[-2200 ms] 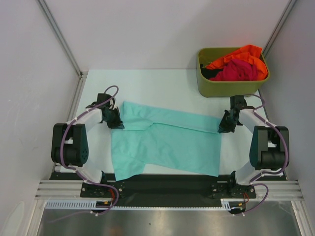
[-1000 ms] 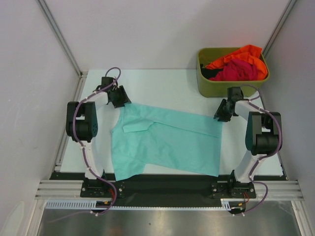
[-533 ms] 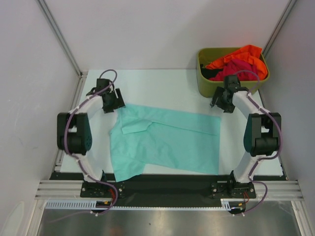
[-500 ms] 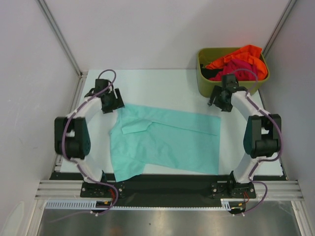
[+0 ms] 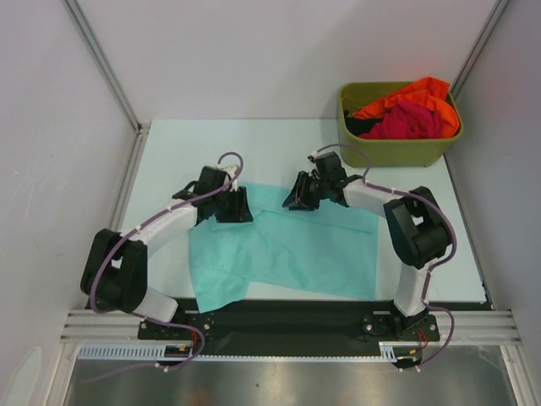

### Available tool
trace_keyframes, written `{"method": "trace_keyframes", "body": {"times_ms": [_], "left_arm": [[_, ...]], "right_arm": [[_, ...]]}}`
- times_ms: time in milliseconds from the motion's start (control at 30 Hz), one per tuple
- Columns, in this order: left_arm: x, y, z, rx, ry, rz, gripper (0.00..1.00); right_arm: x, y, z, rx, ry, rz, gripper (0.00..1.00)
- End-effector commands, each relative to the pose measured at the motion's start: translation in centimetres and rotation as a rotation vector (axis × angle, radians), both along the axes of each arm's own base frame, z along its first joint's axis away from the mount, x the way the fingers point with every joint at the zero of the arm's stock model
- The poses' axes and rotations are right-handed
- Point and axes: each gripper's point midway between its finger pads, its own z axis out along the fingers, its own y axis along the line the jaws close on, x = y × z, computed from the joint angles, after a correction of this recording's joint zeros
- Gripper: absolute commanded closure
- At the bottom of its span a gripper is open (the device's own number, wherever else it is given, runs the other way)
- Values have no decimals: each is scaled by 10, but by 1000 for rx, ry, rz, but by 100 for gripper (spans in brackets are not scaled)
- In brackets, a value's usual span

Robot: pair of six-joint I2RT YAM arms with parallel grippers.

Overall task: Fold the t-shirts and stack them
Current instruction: Fold the tshirt

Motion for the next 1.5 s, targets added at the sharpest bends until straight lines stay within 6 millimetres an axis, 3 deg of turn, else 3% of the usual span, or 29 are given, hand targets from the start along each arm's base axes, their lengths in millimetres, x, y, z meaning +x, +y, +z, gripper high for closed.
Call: {"method": "trace_keyframes", "body": {"times_ms": [0, 67, 167, 233, 333, 467, 667, 833, 1233, 1467], "left_arm": [[2, -15, -10, 48, -25, -59, 44], [7, -18, -14, 83, -41, -70, 37], [16, -14, -26, 158, -40, -66, 36], [16, -12, -39, 188, 7, -65, 42], [21, -15, -42, 179, 12, -56, 49], [34, -8, -48, 249, 20, -24, 50], [54, 8, -43, 354, 7, 25, 50], [61, 7, -48, 377, 27, 22, 47], [63, 10, -44, 377, 33, 38, 45], [60, 13, -30, 368, 22, 59, 42]], "right_arm": [[-8, 34, 15, 141, -10, 73, 64], [-17, 42, 6, 148, 9, 103, 65], [-29, 54, -4, 148, 21, 136, 64], [-34, 62, -9, 153, 38, 145, 64], [-40, 76, -12, 179, 51, 173, 67], [-44, 88, -25, 181, 78, 182, 92], [-43, 106, -35, 182, 80, 182, 97], [-36, 111, -46, 157, 88, 158, 95], [-16, 118, -47, 133, 29, 142, 69], [-5, 123, -49, 141, -18, 131, 65]]}}
